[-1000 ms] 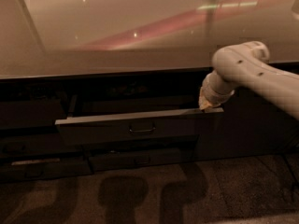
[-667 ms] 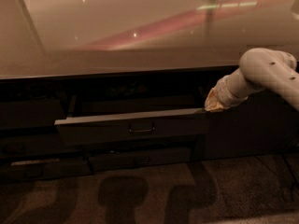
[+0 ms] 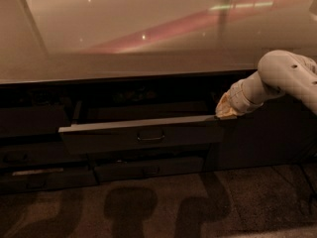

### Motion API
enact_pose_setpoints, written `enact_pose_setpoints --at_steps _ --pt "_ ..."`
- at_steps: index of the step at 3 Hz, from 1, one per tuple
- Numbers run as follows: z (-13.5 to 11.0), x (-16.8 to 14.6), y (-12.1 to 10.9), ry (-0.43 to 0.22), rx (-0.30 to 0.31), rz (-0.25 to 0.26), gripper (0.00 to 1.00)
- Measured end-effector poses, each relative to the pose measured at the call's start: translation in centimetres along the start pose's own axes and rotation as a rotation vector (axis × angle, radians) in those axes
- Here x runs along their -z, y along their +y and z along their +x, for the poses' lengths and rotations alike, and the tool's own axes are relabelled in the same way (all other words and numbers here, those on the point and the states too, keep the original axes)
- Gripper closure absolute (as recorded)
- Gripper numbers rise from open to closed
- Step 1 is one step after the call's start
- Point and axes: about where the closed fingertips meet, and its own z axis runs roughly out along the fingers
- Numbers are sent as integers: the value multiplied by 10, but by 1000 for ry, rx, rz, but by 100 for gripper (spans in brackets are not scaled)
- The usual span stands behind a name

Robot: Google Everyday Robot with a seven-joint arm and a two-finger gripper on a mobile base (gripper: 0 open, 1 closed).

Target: Open top drawer

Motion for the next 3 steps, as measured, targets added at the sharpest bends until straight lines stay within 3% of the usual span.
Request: enact_pose_setpoints --at_steps 1,2,3 --pt "28 -13 -20 31 -49 -37 100" --pt "28 -13 -20 31 -49 -37 100" --pt "39 -28 -21 50 -79 -70 100"
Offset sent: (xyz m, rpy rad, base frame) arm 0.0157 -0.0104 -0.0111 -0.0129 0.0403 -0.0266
